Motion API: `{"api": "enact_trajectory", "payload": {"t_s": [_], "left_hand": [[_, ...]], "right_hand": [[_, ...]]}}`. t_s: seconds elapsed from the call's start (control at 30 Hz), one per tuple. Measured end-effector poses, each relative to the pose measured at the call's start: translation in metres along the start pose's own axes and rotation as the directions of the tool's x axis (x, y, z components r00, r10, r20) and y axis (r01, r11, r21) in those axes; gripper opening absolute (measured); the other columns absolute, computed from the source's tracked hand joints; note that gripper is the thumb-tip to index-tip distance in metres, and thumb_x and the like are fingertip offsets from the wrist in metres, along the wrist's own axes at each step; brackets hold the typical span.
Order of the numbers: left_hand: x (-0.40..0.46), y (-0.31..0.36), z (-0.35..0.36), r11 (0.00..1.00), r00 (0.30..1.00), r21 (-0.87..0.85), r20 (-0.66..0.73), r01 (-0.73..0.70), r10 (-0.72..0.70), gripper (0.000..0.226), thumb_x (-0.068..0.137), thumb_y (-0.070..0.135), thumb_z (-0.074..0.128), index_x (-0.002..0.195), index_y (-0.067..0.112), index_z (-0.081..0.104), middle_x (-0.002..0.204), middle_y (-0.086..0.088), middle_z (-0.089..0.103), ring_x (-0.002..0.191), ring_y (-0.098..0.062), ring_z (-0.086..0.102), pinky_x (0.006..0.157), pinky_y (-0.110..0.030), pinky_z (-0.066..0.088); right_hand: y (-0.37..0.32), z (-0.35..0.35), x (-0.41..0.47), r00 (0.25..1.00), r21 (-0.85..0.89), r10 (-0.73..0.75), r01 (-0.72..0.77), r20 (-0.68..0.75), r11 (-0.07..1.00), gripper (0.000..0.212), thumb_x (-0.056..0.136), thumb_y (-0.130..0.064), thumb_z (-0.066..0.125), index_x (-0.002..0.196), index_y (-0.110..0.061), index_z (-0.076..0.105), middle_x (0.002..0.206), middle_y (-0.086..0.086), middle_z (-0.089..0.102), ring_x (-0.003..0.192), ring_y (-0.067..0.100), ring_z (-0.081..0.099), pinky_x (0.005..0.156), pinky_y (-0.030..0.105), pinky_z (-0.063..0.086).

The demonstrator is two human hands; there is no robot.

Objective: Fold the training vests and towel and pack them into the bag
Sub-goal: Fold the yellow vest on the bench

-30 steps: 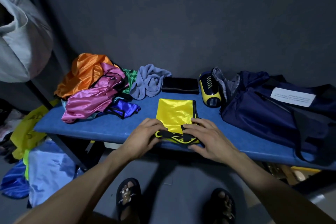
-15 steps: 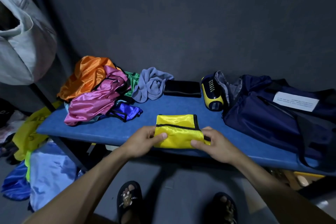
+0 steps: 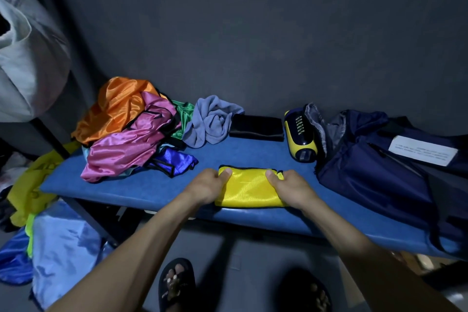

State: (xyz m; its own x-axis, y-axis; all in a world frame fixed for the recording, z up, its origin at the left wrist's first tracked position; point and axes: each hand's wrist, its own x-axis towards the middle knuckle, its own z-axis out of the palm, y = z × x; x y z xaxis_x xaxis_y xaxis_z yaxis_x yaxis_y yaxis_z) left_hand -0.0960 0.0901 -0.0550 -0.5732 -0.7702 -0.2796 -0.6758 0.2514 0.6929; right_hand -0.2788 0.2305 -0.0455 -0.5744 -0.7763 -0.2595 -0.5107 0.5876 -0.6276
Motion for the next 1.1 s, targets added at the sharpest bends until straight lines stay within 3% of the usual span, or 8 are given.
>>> {"api": "enact_trajectory", "payload": {"t_s": [0.1,0.27,0.47,0.63,0.8,0.93,1.03,1.1], "left_hand": [[0.008,0.001,-0.004,0.986,1.000,0.168,0.015,0.014,-0.017,0.054,0.103,0.063,0.037,0.074,0.018,0.044,0.074,0.000,0.047,0.080,-0.024,0.051,0.071,-0.036,0.037],[0.022,0.002,-0.023,0.935,0.995,0.354,-0.073,-0.035,0.065,0.055,0.087,0.075,0.057,0.097,0.022,0.058,0.093,-0.002,0.066,0.094,-0.026,0.063,0.076,-0.036,0.048],[0.044,-0.008,-0.031,0.918,0.936,0.231,0.221,-0.323,0.274,0.037,0.090,0.059,0.067,0.106,0.027,0.057,0.108,0.001,0.054,0.104,-0.021,0.055,0.098,-0.040,0.047],[0.040,-0.005,-0.036,0.863,0.895,0.298,0.319,-0.407,0.312,0.070,0.082,0.076,0.049,0.121,0.019,0.055,0.114,0.001,0.046,0.112,-0.020,0.047,0.104,-0.037,0.041],[0.035,-0.010,-0.036,0.876,0.877,0.166,0.257,-0.454,0.406,0.045,0.092,0.067,0.058,0.109,0.025,0.054,0.103,0.003,0.063,0.095,-0.018,0.060,0.088,-0.041,0.051],[0.033,-0.012,-0.033,0.872,0.860,-0.079,0.144,-0.483,0.489,0.054,0.078,0.080,0.062,0.102,0.032,0.055,0.093,0.003,0.058,0.083,-0.008,0.051,0.082,-0.040,0.049],[0.034,-0.007,-0.032,0.840,0.850,-0.219,0.073,-0.496,0.522,0.041,0.083,0.058,0.074,0.097,0.024,0.055,0.086,0.008,0.054,0.080,-0.005,0.047,0.074,-0.030,0.045],[0.038,-0.004,-0.034,0.824,0.851,-0.290,0.054,-0.487,0.522,0.036,0.085,0.044,0.080,0.093,0.019,0.055,0.083,0.014,0.052,0.079,-0.006,0.047,0.072,-0.024,0.043]], "right_hand": [[-0.004,0.011,0.003,0.995,-0.235,0.007,-0.031,-0.102,0.972,0.054,0.105,-0.061,0.031,0.078,-0.015,0.044,0.083,0.003,0.057,0.078,0.026,0.054,0.070,0.039,0.042],[-0.004,0.020,0.000,0.964,-0.334,-0.093,0.004,-0.249,0.942,0.051,0.104,-0.062,0.031,0.129,-0.019,0.044,0.120,0.004,0.060,0.102,0.035,0.062,0.071,0.039,0.041],[0.007,0.022,0.006,0.961,-0.329,-0.164,0.084,-0.223,0.940,0.044,0.105,-0.059,0.033,0.123,-0.025,0.054,0.113,-0.006,0.041,0.096,0.022,0.056,0.070,0.036,0.041],[0.010,0.027,0.009,0.960,-0.265,-0.168,0.107,-0.223,0.958,0.046,0.105,-0.054,0.035,0.115,-0.015,0.056,0.113,-0.004,0.043,0.108,0.019,0.048,0.081,0.038,0.044],[0.013,0.030,0.004,0.934,-0.148,-0.208,0.171,-0.291,0.974,0.038,0.104,-0.051,0.035,0.106,-0.016,0.051,0.106,-0.003,0.048,0.103,0.020,0.046,0.090,0.038,0.039],[0.011,0.023,0.000,0.942,0.009,-0.184,0.195,-0.281,0.981,0.046,0.098,-0.061,0.028,0.103,-0.019,0.046,0.089,-0.005,0.051,0.090,0.019,0.051,0.077,0.039,0.040],[0.009,0.008,0.000,0.970,0.150,-0.165,0.193,-0.178,0.970,0.039,0.101,-0.057,0.037,0.102,-0.020,0.048,0.076,-0.007,0.050,0.074,0.011,0.051,0.067,0.033,0.038],[0.005,-0.007,0.003,0.973,0.273,-0.177,0.213,-0.151,0.938,0.031,0.101,-0.050,0.051,0.095,-0.019,0.052,0.087,-0.008,0.059,0.090,0.004,0.058,0.078,0.025,0.042]]}}
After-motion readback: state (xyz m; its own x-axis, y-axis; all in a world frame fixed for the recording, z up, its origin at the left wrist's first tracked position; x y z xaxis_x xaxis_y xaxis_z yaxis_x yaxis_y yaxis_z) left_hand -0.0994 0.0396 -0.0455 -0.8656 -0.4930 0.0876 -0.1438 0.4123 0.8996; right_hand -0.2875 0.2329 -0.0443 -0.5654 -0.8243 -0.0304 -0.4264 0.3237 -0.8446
